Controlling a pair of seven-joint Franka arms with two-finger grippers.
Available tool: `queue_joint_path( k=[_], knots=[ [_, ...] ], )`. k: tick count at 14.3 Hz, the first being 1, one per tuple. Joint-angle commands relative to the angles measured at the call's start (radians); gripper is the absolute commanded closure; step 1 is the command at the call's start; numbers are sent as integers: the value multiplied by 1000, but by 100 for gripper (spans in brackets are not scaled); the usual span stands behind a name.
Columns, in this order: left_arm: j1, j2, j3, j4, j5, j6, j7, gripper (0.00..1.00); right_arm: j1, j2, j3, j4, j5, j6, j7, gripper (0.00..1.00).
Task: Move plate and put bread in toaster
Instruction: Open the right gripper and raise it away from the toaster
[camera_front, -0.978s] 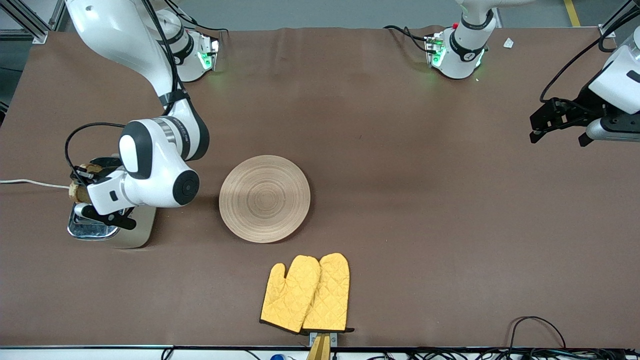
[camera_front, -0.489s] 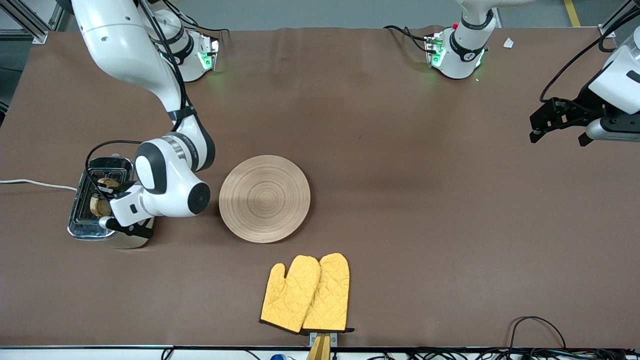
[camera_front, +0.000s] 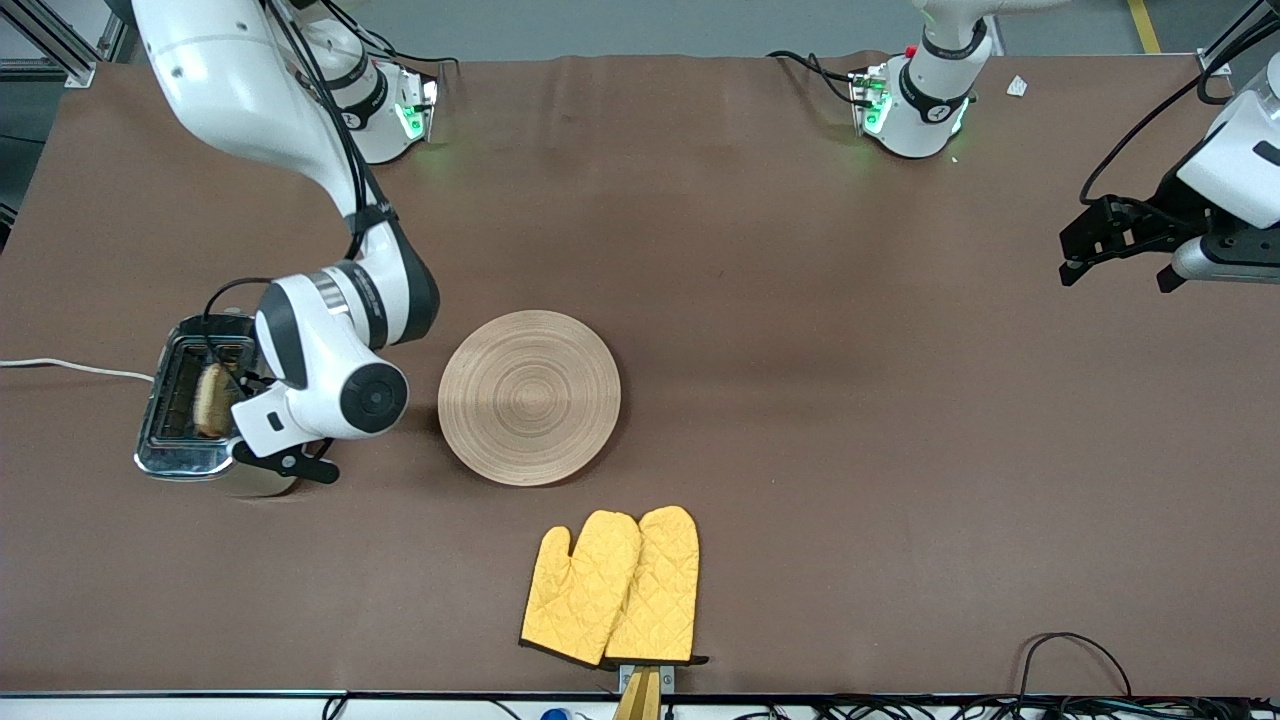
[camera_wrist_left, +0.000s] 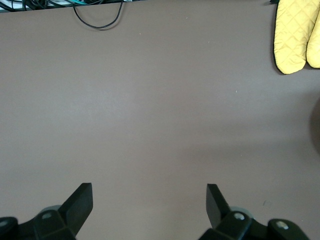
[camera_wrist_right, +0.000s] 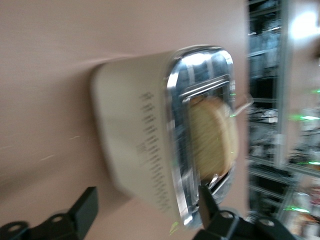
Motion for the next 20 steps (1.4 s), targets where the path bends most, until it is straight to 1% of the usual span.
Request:
queue_joint_path(
  k=[1, 4, 5, 7, 9, 11, 13, 14, 16, 17, 18, 20],
  knots=[
    [4, 1, 1, 16, -6, -18, 19, 0, -23, -124, 13, 26, 180, -9, -87, 0],
    [4, 1, 1, 16, -6, -18, 19, 0, -54, -203, 9, 27, 197, -11, -192, 0],
    [4, 1, 1, 16, -6, -18, 19, 0, -91, -230, 11, 29, 212, -6, -205, 0],
    [4, 2, 1, 16, -6, -18, 19, 0, -181, -282, 12, 35, 302, 5, -233, 0],
    [4, 2, 1, 14, -6, -18, 19, 0, -259, -302, 11, 101, 405, -9, -345, 0],
    [4, 1, 1, 13, -6, -18, 19, 0, -339, -359, 11, 90, 450, -27, -452, 0],
    [6, 1, 1, 13, -6, -18, 19, 0, -407, -407, 11, 86, 517, -50, -530, 0],
    [6, 1, 1, 13, -6, -18, 19, 0, -428, -424, 12, 84, 530, -63, -576, 0],
    [6, 1, 1, 11, -6, -18, 19, 0, -427, -451, 13, 55, 535, -92, -600, 0],
    [6, 1, 1, 11, -6, -18, 21, 0, -428, -479, 14, 9, 533, -80, -604, 0],
    [6, 1, 1, 11, -6, -18, 21, 0, -433, -490, 13, -8, 535, -74, -611, 0],
    [17, 1, 1, 10, -9, -18, 24, 0, -432, -490, 13, -6, 535, -61, -611, 0]
  ],
)
